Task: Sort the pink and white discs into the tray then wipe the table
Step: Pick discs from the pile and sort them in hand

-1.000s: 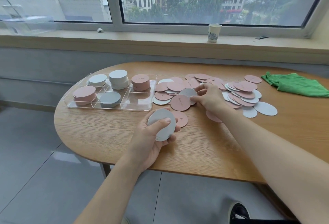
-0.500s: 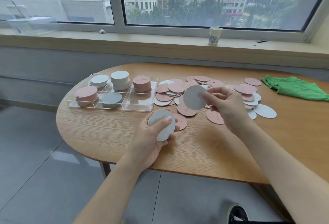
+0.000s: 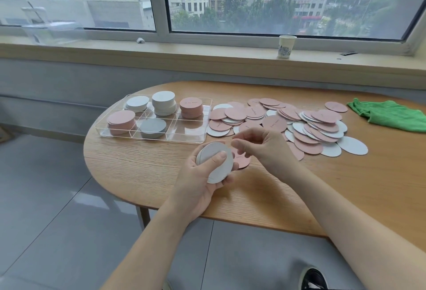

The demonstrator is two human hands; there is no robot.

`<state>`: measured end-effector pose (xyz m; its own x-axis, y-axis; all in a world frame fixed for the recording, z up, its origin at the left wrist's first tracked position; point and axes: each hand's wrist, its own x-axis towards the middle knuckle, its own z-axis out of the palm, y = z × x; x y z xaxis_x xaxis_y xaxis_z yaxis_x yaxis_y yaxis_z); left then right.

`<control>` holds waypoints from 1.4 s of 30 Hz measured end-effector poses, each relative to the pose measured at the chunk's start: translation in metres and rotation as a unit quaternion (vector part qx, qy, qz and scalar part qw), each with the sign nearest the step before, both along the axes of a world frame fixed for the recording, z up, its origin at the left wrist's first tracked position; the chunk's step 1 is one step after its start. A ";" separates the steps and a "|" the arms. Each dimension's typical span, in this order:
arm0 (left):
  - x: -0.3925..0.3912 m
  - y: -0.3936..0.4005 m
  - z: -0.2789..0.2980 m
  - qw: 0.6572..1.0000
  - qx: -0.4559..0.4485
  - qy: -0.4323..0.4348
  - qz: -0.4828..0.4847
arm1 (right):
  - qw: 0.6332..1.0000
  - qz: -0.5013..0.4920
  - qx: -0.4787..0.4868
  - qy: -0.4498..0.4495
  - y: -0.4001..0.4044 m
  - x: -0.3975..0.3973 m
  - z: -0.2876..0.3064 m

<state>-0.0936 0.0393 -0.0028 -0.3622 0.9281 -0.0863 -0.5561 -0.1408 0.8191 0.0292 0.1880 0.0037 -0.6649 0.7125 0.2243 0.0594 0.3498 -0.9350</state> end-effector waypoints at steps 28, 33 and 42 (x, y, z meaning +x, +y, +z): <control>-0.031 -0.007 -0.004 1.000 -0.024 -0.001 0.020 | 0.944 -0.030 0.289 -0.159 0.071 -0.082 -0.030; -0.030 -0.006 -0.003 0.999 -0.027 -0.002 0.026 | 0.938 -0.035 0.308 -0.156 0.076 -0.083 -0.037; -0.028 -0.007 -0.001 0.999 -0.029 0.004 0.027 | 0.966 -0.066 0.243 -0.064 0.041 -0.035 -0.025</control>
<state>-0.1219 0.0322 -0.0039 -0.4117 0.9010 -0.1366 -0.5417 -0.1214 0.8318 -0.0055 0.2287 -0.0212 -0.6199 0.6240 0.4758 0.2371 0.7269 -0.6445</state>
